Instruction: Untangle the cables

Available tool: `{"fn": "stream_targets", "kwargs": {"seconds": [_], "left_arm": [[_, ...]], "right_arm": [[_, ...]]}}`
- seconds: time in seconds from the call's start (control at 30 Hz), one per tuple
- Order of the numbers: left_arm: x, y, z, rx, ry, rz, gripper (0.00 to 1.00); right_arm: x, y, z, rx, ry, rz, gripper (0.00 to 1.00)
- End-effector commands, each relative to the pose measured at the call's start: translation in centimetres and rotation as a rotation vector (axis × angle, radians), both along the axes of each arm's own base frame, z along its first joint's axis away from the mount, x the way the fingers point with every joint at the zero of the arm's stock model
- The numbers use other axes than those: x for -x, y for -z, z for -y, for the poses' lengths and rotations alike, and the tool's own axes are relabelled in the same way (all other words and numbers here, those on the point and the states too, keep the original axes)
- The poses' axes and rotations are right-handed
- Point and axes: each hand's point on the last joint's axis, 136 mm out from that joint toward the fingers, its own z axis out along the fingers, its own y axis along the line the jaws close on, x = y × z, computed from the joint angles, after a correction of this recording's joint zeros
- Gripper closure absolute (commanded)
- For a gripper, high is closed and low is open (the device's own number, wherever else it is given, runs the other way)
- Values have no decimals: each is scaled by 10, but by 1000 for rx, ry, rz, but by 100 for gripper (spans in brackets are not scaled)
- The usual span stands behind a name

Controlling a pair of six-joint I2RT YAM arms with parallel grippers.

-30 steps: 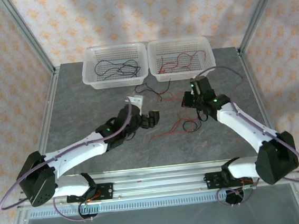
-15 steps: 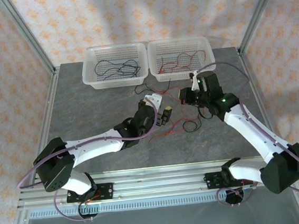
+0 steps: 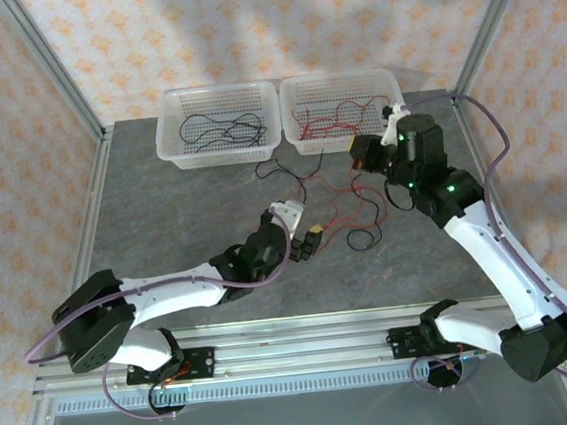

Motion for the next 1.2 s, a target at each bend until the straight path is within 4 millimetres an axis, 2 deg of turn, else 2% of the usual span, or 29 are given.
{"fn": "stream_targets", "kwargs": {"seconds": [0.0,0.13,0.27,0.33,0.37,0.5,0.6,0.77,0.93,1.17], "left_arm": [[2,-21,-18,89,-71,34,14],[8,-29,-43,116,-140,50,14],[14,-39,-60,146,-171,68,11],[16,-43,-64,162,-176,75,4],[17,-44,-65,169,-176,74,1],[18,-53,-69,211,-184,75,1],[19,-57,-65,240,-157,60,1],[20,-58,-65,249,-145,48,1],[22,-62,-73,246,-163,55,1],[24,-69,-88,252,-206,70,1]], "right_arm": [[-13,-48,16,3,90,124,100],[-26,-88,25,39,151,229,100],[-51,-107,33,101,226,312,100],[-62,-117,36,140,257,371,100],[-67,-121,37,163,266,399,100],[-91,-132,36,282,296,517,100],[-111,-133,30,401,293,605,100],[-145,-121,21,632,283,705,100],[-186,-94,17,827,267,710,100],[-237,-51,21,965,268,713,100]]}}
